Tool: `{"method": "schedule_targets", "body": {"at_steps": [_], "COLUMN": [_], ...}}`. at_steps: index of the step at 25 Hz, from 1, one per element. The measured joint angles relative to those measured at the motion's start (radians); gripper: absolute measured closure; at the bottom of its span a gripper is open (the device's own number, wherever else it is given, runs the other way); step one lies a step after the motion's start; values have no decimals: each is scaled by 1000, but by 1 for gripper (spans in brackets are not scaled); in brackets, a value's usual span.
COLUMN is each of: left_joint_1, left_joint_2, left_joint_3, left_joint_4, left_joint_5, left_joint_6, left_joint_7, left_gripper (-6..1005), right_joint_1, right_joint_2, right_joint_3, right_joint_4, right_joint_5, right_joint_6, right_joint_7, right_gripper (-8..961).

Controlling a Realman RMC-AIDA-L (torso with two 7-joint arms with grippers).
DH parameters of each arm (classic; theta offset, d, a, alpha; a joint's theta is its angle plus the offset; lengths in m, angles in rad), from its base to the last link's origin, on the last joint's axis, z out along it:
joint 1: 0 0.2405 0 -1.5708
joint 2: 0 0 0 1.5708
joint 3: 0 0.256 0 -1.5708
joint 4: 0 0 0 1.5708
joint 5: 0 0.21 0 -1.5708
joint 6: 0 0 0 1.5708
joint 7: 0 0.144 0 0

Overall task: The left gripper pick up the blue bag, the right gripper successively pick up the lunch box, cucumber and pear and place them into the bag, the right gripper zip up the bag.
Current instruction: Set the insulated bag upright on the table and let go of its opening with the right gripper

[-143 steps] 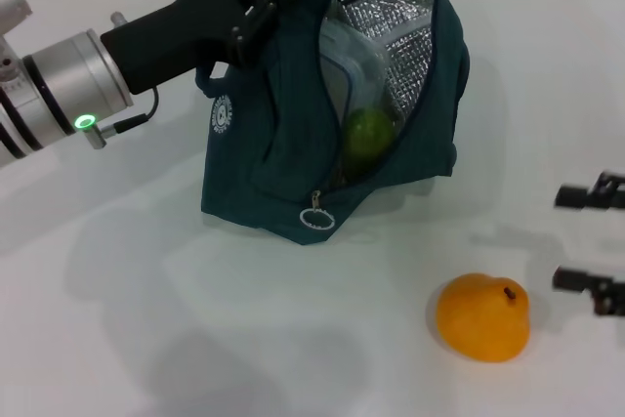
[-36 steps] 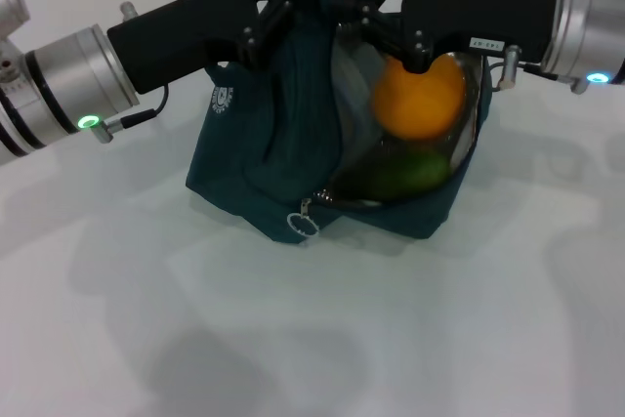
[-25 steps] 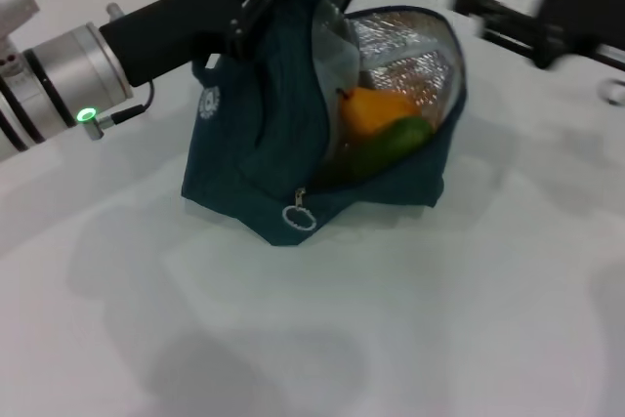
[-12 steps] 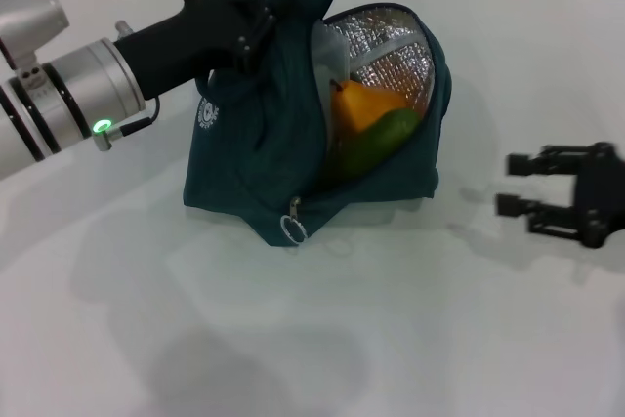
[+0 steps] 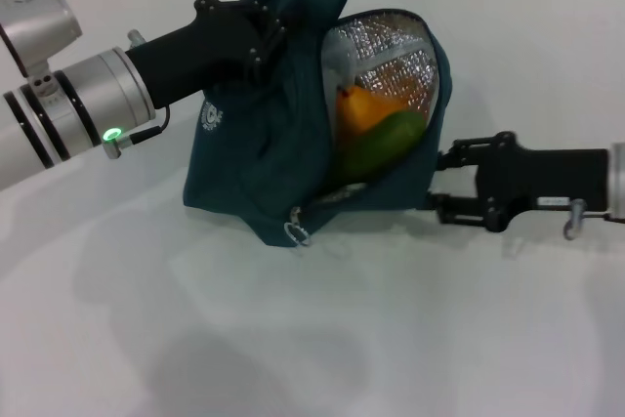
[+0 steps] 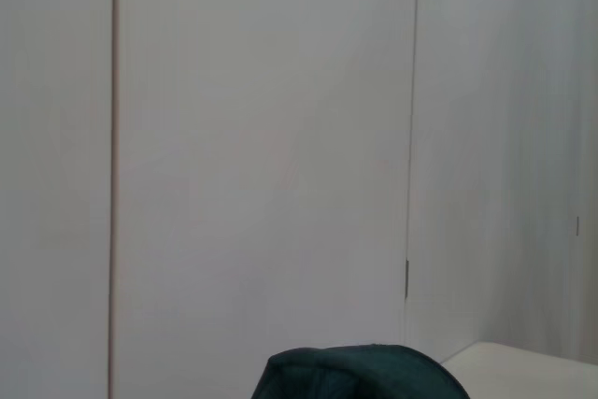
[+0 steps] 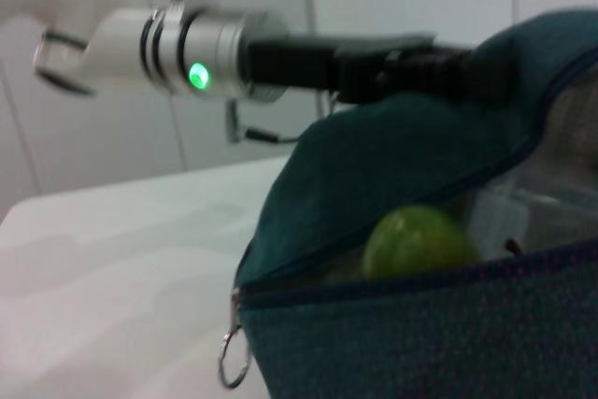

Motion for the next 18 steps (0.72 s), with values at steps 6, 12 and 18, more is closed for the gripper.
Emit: {"method": "schedule_targets", "body": {"at_steps": [6, 12, 18], "left_joint_1": [2, 5, 20], "left_joint_2": [0, 0, 0], "left_joint_3": [1, 1, 0], "left_joint_4": [-1, -1, 0], "left_joint_5": [0, 0, -14], "left_joint_6": [4, 8, 36], "left_joint_7": [0, 11, 65], "left_gripper": [952, 948, 944], "right_joint_1": [27, -31, -111], "right_joint_2": [2, 1, -1], "right_joint_3": [4, 8, 8], "right_joint_4": [-56, -60, -60], "right_joint_5": [-36, 158, 392], "right_joint_6": [53, 16, -76], "right_joint_7": [-8, -148, -284], "right_gripper": [492, 516, 719]}}
